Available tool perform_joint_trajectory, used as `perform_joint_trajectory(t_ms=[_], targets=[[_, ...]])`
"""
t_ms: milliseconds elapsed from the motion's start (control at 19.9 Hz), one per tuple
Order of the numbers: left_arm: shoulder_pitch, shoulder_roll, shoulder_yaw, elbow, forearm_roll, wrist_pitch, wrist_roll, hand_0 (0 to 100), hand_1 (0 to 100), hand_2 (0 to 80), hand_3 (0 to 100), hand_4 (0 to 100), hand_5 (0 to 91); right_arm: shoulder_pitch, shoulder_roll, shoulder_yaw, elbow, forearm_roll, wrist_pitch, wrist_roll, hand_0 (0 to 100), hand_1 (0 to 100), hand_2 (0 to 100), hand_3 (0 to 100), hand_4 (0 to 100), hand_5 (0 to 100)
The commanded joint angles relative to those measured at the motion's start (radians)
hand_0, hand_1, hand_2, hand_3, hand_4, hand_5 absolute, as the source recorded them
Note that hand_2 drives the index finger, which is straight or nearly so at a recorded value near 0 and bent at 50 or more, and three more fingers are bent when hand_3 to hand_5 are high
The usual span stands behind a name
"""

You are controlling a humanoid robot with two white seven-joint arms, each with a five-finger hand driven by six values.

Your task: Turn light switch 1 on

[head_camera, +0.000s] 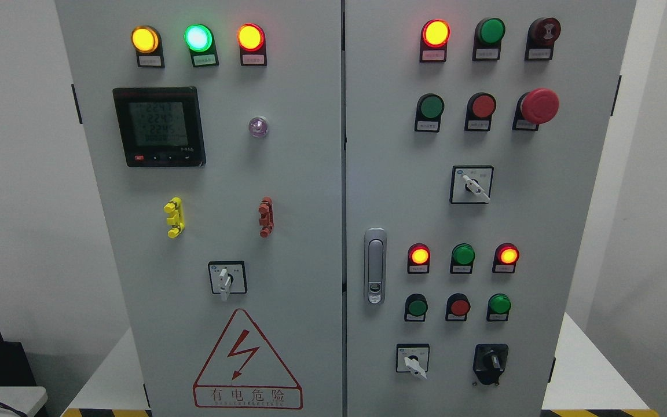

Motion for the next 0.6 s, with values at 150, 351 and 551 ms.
perform_joint_trajectory(t_ms=[150, 351, 551], targets=[[-0.002, -0.016, 0.030, 0.004, 0.005, -0.001, -0.005, 38, 0, 0.0, 0, 0, 0.0, 0.000, 0.000, 0.000, 0.000, -0.017, 0.001, 0.000, 12, 39, 0, 0, 0, 0], [-0.001, -0.016, 0.030, 0.005, 0.005, -0.003, -0.007, 38, 0, 0.0, 0, 0, 0.0, 0.000, 0.000, 0.000, 0.000, -0.018, 0.001, 0.000, 12, 39, 0, 0, 0, 0], [0.016, -0.026, 0.030, 0.004, 0.002, -0.017, -0.007, 38, 0, 0.0, 0, 0, 0.0, 0.000, 0.000, 0.000, 0.000, -0.018, 0.001, 0.000, 12, 39, 0, 0, 0, 0]])
